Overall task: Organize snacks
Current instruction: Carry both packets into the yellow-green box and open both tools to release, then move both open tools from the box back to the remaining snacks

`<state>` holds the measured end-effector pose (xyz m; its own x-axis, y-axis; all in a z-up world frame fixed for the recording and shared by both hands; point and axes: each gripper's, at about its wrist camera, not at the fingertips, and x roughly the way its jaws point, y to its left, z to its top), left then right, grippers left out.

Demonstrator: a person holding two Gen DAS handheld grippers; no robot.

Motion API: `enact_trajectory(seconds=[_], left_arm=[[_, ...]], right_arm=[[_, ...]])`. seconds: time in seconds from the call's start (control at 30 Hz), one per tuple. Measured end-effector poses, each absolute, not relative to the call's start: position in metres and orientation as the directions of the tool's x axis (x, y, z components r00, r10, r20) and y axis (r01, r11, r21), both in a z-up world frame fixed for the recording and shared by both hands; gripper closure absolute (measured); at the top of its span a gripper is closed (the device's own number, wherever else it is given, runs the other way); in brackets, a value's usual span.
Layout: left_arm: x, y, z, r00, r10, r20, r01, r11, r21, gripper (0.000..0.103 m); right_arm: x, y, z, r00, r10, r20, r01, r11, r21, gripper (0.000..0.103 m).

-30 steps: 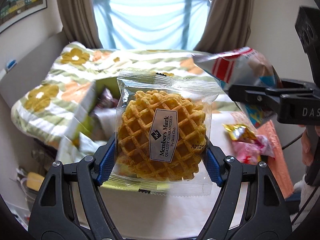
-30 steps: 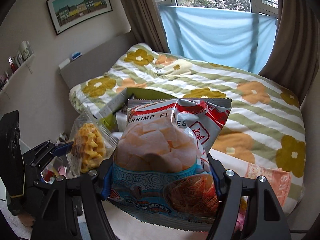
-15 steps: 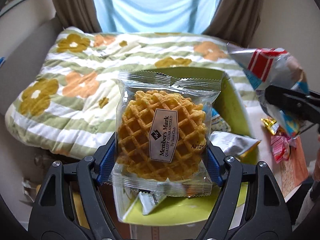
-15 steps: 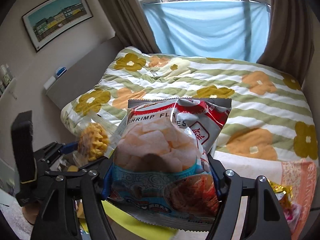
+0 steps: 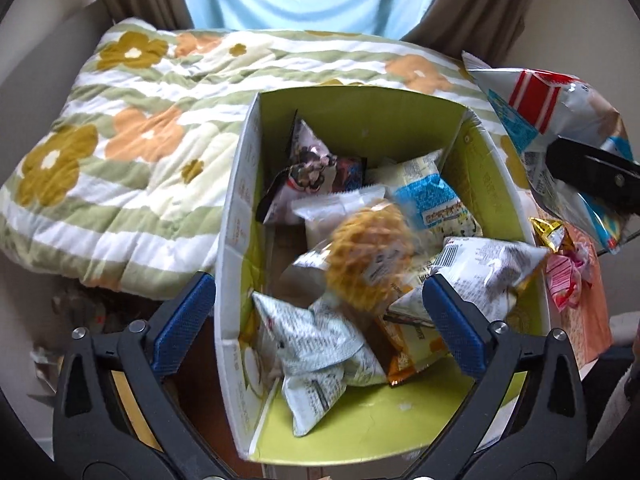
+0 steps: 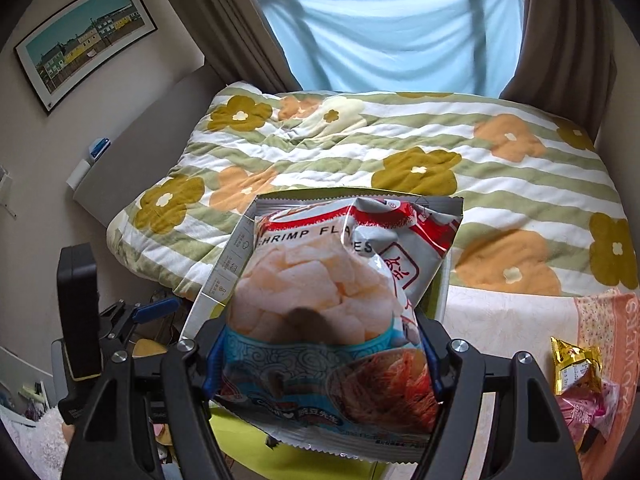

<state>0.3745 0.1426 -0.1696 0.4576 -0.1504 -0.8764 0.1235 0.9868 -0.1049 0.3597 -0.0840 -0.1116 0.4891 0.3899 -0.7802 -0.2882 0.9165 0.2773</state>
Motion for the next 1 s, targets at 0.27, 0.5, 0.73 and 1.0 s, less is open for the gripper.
enact_trajectory(seconds=[0.27,0.5,0.73,1.0], left_arm=[[0.357,0.157,-0.164,0.461,-0.111,-0.881,0.066,0.994,-0.091,0.000],[0.342,0.168,-0.153,0.494,-0.083,-0.866,0.031,0.997,-0.077,0.000],[0.328,0.164,-0.149,0.509,-0.094,-0.856,0.055,0.996,-0.077,0.000],[0.312,0.156,-0.135,0.537,-0.128,-0.834,0.127,0.989,-0.070,0.000]], right_arm=[[0.373,-0.057,-0.125,0.451,0.405,-0.795,-0.345,0.901,0.263,0.032],[0.363,-0.040,-0.122,0.509,0.366,-0.779,-0.395,0.903,0.167,0.001],[0.339,-0.057,-0.128,0.510,0.311,-0.802,-0.349,0.927,0.138,0.001],[0.305,-0.068,-0.119,0.543,0.298,-0.785,-0.268,0.947,0.175,0.001]])
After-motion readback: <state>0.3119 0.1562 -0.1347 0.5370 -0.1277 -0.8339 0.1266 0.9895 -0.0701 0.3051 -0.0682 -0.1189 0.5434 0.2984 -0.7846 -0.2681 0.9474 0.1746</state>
